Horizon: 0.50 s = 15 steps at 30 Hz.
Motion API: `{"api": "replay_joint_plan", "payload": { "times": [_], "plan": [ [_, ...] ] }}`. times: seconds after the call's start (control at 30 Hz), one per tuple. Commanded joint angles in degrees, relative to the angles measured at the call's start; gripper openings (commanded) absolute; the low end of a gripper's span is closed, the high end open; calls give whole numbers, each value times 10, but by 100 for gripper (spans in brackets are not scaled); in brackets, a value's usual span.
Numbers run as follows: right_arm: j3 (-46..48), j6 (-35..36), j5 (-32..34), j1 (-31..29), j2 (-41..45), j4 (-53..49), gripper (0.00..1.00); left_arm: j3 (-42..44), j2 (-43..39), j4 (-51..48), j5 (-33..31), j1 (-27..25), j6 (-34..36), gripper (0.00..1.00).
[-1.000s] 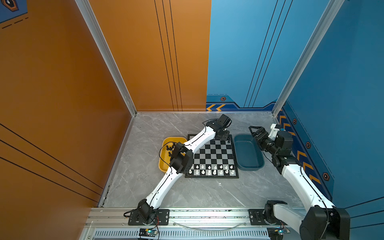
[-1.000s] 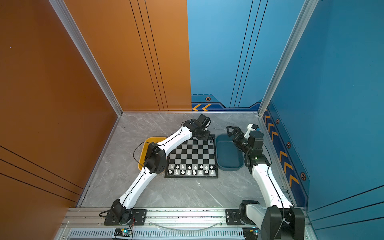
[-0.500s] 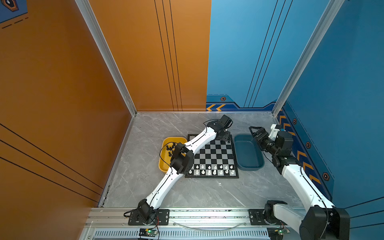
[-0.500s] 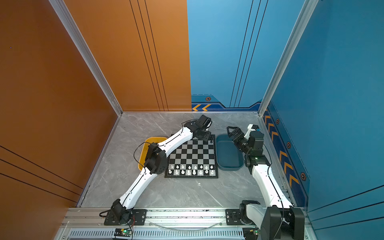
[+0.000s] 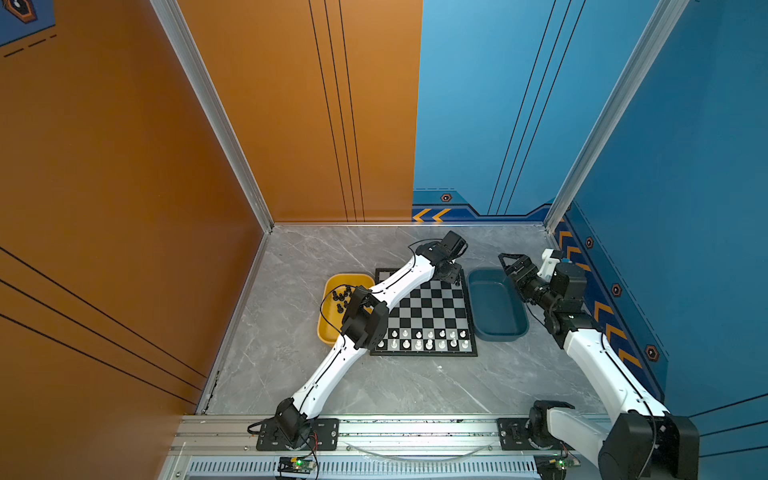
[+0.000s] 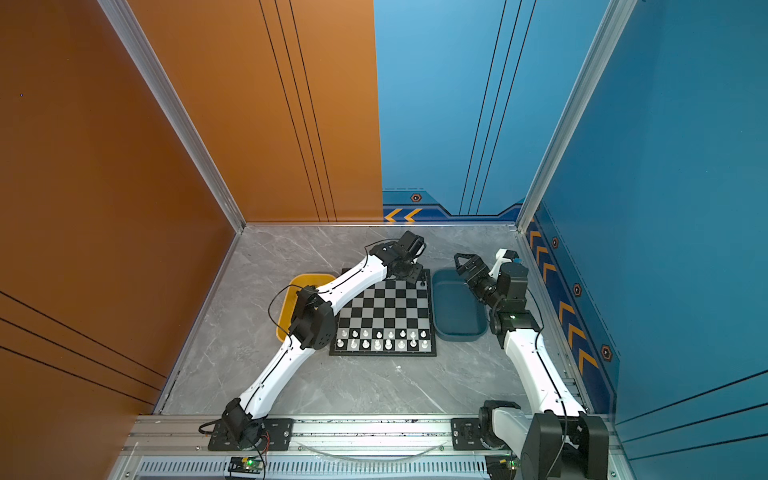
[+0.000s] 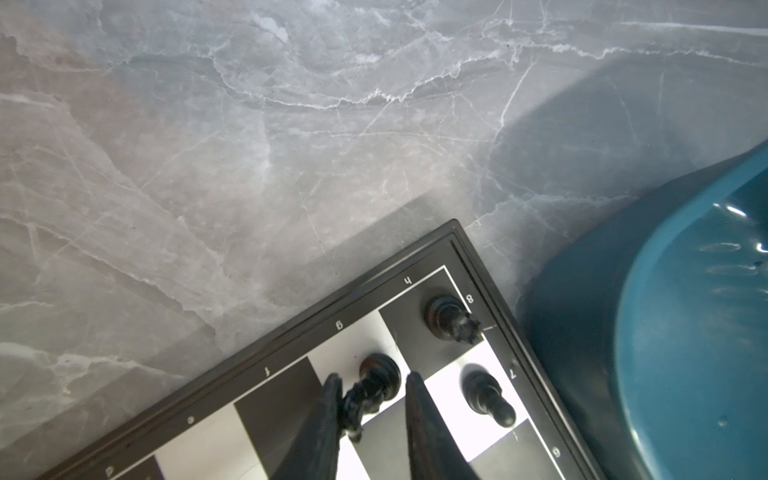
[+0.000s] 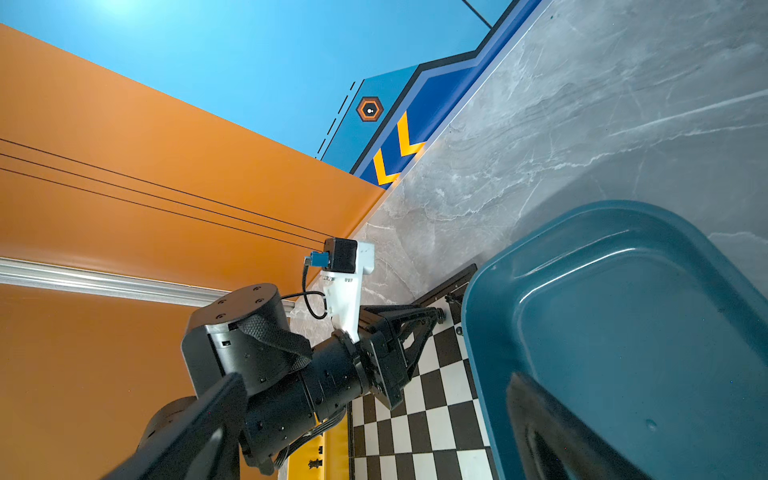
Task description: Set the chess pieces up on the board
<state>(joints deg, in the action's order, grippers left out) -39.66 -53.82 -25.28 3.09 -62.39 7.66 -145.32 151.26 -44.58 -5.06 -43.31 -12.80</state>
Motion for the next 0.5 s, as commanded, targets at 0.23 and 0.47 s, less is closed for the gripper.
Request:
{"api": "replay_joint_plan", "payload": {
  "times": [0.23, 0.47],
  "plan": [
    [5, 2, -7, 4, 9, 10, 100, -8, -2, -11, -23, -11, 22, 26],
    [6, 2, -7, 5, 7, 11, 100, -5, -2, -13, -47, -15, 38, 24]
  ]
}}
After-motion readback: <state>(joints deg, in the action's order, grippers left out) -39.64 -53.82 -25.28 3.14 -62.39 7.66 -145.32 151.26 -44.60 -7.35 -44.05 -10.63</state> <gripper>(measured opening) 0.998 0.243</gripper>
